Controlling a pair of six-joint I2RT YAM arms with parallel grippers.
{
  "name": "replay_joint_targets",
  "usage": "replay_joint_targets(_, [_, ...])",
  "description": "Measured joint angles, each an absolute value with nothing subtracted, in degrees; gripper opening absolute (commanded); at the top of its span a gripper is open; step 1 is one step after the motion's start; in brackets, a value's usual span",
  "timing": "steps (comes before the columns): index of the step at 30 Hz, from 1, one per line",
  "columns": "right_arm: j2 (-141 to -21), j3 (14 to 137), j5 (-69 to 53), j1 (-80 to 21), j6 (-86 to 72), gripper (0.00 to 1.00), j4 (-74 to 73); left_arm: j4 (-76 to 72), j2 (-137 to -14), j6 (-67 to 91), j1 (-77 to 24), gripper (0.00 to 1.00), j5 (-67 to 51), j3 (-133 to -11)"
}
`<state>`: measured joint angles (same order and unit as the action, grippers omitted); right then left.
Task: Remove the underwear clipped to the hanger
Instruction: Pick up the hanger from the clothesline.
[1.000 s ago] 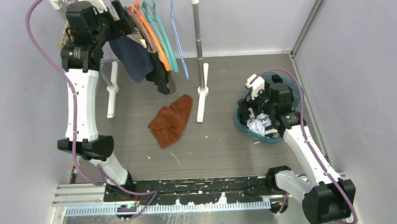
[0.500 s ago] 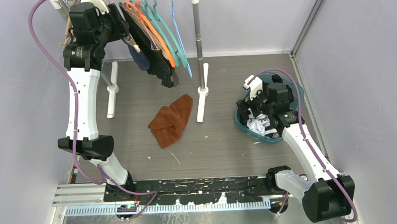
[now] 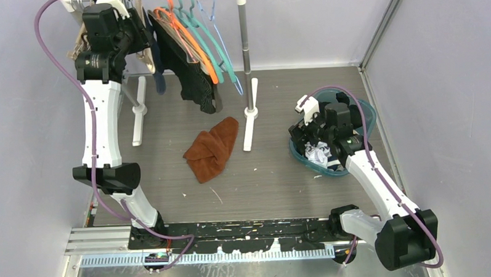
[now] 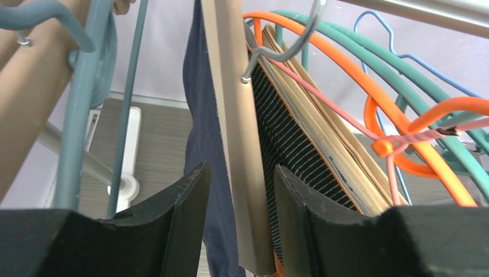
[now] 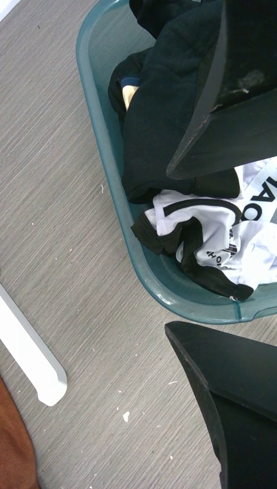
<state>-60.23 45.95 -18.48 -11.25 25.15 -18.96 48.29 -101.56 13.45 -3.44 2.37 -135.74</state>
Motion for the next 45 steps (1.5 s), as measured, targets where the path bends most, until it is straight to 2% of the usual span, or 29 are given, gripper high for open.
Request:
replay_joint_targets(5, [-60.55,45.95,-17.82,-12.12,25.41,1.0,-19.0,48.36,-101.67,12.93,-2.42,0.44,2.28,-135.98])
replay_joint_targets(10, [-60.99,45.93,-17.41,-12.71,25.63,1.0,-19.16,48.47,-102.87,12.58,-2.22,0.35,2.31,-138.67])
replay_joint_targets(20, [-61.41,45.93,-16.78,-13.47,26.17,1.0,-19.35,48.42,-103.94,12.05,-2.22,0.25,2.28,-139.48])
replay_joint_targets(33, [-62.02,45.93,-16.53,-14.15,26.68,1.0,-19.79,48.4,-103.96,10.35,-2.22,0.0,2.48,-139.72])
replay_joint_targets(45, [-62.02,45.93,-16.53,-14.17,26.65,1.0,-19.81,47.75,-100.92,6.15,-2.22,0.0,5.45,-139.72])
